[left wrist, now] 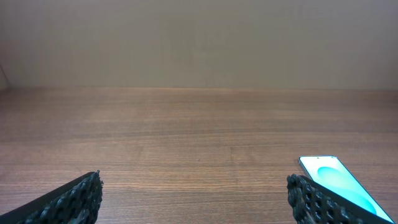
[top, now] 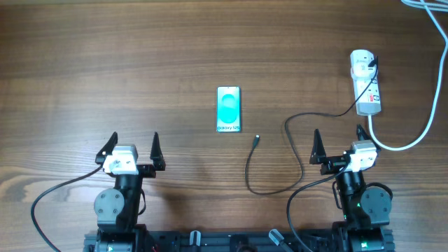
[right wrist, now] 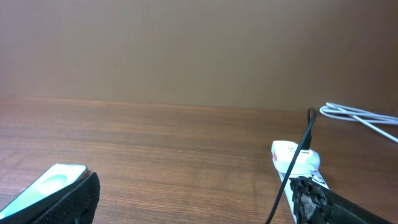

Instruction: Plug charger to phone and switch on socket

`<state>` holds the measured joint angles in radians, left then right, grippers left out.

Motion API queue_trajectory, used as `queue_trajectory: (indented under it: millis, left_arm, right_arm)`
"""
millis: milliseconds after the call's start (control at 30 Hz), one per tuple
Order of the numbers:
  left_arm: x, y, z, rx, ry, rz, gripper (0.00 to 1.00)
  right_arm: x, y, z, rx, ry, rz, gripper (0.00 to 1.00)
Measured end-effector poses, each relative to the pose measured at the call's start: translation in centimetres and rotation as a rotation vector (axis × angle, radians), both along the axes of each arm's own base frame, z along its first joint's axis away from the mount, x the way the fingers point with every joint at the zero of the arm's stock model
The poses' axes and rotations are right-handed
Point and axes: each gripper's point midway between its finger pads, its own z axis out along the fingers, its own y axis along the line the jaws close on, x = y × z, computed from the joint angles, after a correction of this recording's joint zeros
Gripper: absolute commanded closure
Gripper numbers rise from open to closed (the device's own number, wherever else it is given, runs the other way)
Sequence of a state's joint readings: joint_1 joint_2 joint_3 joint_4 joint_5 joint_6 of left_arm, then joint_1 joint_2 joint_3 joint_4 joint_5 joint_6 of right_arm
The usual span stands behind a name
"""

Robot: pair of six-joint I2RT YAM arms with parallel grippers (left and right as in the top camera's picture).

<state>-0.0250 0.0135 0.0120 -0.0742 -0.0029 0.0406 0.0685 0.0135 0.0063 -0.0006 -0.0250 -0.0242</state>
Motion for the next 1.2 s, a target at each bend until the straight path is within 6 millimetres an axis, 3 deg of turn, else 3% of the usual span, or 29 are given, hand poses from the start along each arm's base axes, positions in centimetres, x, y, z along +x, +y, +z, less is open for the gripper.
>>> queue_trajectory:
  millis: [1033, 1133, 1200]
  left_arm:
    - [0.0, 0.0, 0.0, 0.0, 0.0, 0.0, 0.0]
    - [-0.1, -1.4, 0.2, -0.008, -0.01, -0.082, 0.0]
    - [-0.5, -4.2, 1.2, -0.032, -0.047, -0.244, 0.0]
  right_arm:
    - [0.0, 0.0, 0.0, 0.0, 0.0, 0.0, 0.0]
    - [0.0, 0.0, 0.0, 0.0, 0.0, 0.0, 0.0]
    - [0.0, 0.0, 0.0, 0.0, 0.0, 0.0, 0.0]
